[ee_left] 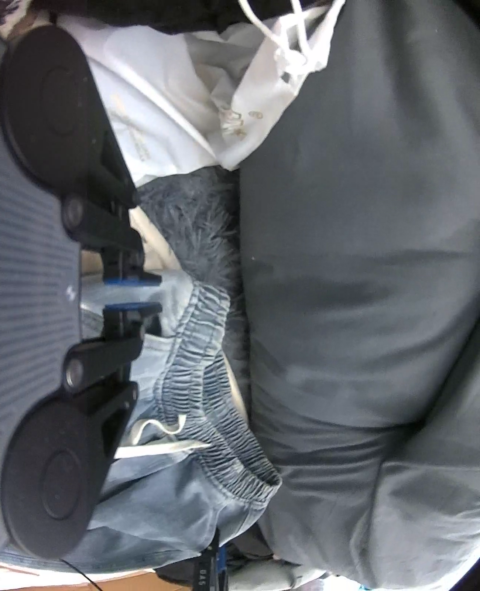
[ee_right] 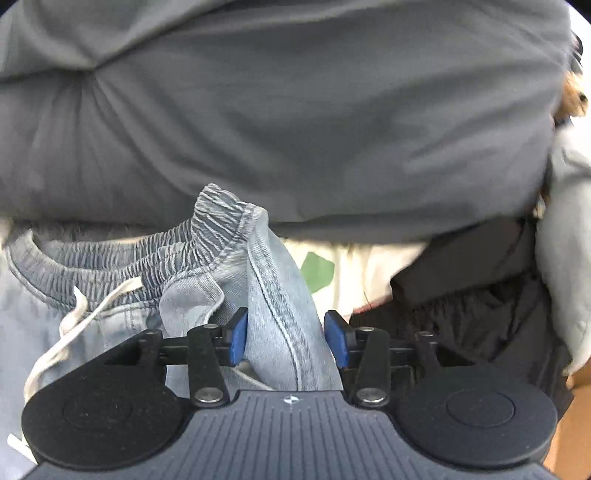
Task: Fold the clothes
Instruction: 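Lay the jeans flat on the sheet and open both grippers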
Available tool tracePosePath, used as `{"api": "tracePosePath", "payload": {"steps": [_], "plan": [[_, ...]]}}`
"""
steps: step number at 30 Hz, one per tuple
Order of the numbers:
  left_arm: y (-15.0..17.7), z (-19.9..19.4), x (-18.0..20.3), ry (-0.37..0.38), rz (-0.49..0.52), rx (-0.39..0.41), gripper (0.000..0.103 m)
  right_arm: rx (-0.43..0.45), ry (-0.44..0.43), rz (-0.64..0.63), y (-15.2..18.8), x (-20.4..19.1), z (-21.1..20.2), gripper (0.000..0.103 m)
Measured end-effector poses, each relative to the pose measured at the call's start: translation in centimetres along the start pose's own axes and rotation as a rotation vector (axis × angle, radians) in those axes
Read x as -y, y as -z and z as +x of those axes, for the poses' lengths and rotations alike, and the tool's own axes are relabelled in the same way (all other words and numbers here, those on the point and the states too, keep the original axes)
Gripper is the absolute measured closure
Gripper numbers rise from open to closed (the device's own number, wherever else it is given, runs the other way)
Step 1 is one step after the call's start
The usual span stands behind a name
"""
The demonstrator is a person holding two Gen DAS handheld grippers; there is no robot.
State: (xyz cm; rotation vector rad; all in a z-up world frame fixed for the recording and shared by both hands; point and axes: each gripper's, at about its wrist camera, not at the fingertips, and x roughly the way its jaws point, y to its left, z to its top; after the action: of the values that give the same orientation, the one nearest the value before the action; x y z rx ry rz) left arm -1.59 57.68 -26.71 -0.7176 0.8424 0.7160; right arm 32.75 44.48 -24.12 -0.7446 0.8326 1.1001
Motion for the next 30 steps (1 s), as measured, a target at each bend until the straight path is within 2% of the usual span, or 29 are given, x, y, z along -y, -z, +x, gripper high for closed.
{"api": "tracePosePath", "payload": {"steps": [3,5,9,11,16,23,30], "plan": [[-0.4,-1.0,0.8,0.001,0.034,0.008,0.094,0.027,-0.029,0.056,0.7,0.6,-2.2,0.051],[-0.2,-1.9,1.7,0.009,0.053,0.021,0.085,0.045,-0.045,0.063,1.4,0.7,-3.9,0.051],[0.8,-3.3,4.0,0.042,0.099,0.027,0.08,0.079,-0.095,0.162,3.3,0.3,-8.3,0.051],[1.5,-4.0,5.0,0.067,0.116,0.019,0.072,0.111,-0.114,0.198,4.9,0.3,-10.7,0.051],[3.9,-4.4,7.7,0.14,0.188,-0.038,0.07,0.162,-0.111,0.267,11.1,1.1,-15.8,0.051],[6.9,-4.5,11.0,0.206,0.234,-0.12,0.069,0.131,0.001,0.423,21.6,1.7,-22.0,0.051],[10.2,-5.6,14.7,0.264,0.334,-0.186,0.066,0.121,0.106,0.554,30.2,-1.7,-27.0,0.051]]}}
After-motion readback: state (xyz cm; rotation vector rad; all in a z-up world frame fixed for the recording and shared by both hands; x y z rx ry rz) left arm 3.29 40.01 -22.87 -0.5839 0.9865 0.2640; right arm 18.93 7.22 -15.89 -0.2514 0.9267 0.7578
